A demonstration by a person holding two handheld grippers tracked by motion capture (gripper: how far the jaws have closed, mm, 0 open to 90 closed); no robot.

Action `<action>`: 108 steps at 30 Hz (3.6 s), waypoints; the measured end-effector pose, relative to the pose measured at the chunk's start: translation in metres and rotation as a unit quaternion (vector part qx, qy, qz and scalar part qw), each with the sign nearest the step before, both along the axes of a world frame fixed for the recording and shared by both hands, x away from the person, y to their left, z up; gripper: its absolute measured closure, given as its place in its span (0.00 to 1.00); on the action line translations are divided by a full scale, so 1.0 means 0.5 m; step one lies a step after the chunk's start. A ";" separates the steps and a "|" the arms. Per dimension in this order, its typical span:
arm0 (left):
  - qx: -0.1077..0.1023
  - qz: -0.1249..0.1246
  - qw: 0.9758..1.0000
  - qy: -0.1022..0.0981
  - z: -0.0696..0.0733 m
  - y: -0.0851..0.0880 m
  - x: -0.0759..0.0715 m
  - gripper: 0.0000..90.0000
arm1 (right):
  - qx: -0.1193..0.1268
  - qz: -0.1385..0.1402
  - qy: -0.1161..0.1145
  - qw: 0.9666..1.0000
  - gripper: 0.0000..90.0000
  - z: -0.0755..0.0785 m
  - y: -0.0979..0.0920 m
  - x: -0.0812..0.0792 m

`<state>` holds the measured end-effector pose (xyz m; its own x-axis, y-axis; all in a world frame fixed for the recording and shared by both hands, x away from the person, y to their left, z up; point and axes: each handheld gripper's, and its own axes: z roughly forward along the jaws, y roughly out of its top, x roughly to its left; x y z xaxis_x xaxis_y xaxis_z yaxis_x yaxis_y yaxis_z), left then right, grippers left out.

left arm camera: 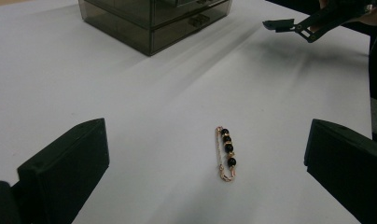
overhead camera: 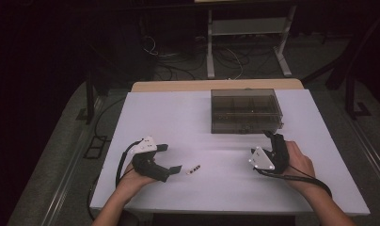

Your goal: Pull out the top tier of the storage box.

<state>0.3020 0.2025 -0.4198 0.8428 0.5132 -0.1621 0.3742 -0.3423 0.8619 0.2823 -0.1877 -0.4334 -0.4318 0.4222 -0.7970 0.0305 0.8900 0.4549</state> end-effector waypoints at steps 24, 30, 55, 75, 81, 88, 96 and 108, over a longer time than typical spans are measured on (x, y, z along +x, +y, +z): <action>0.006 0.005 1.000 -0.007 -0.001 -0.002 -0.001 0.00 | 0.067 0.001 0.046 0.997 0.23 0.011 -0.008 0.008; 0.009 0.004 1.000 -0.012 -0.001 -0.003 -0.002 0.00 | 0.090 -0.002 0.060 0.994 0.23 0.015 -0.013 0.010; 0.009 0.007 1.000 -0.008 -0.001 -0.002 -0.001 0.00 | 0.209 -0.006 0.136 0.968 0.23 0.033 -0.038 0.024; 0.007 0.008 1.000 -0.007 -0.002 -0.002 0.000 0.00 | 0.325 -0.013 0.207 0.923 0.23 0.043 -0.068 0.042; 0.007 0.009 1.000 -0.007 -0.002 -0.002 0.000 0.00 | 0.354 -0.016 0.226 0.907 0.23 0.045 -0.076 0.046; 0.008 0.010 1.000 -0.007 -0.002 -0.002 0.000 0.00 | 0.380 -0.019 0.248 0.891 0.26 0.045 -0.084 0.051; 0.008 0.010 1.000 -0.007 -0.001 -0.001 0.000 0.00 | 0.390 -0.018 0.268 0.881 0.36 0.047 -0.088 0.053; 0.008 0.010 1.000 -0.007 -0.001 -0.001 0.000 0.00 | 0.401 -0.023 0.293 0.868 0.62 0.056 -0.091 0.055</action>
<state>0.3019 0.2021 -0.4203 0.8343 0.5326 -0.1421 0.3694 -0.3490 0.8612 0.3095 -0.2332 -0.4053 -0.6312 0.7675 0.1115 0.4924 0.2856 0.8222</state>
